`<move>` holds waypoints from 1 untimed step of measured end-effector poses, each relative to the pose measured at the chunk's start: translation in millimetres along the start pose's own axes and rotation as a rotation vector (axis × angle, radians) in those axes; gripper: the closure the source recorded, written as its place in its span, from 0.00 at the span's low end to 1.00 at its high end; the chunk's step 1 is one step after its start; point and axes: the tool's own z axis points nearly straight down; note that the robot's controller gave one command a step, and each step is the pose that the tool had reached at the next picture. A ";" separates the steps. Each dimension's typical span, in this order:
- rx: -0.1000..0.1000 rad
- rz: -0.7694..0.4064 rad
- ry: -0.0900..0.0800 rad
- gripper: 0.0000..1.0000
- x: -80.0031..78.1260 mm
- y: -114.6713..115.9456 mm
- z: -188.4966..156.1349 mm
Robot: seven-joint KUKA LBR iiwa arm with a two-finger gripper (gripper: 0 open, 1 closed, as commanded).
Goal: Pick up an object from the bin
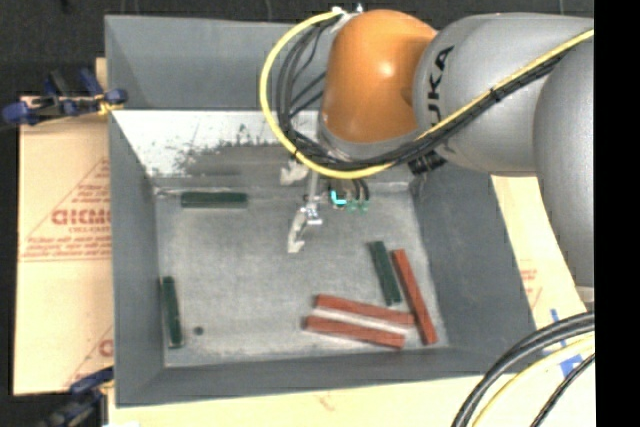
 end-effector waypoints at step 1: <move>0.002 -0.074 -0.001 0.00 25.7 -13.8 -0.2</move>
Offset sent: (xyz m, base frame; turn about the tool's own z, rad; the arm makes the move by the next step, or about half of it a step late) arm -0.0533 -0.0492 -0.0430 -0.1246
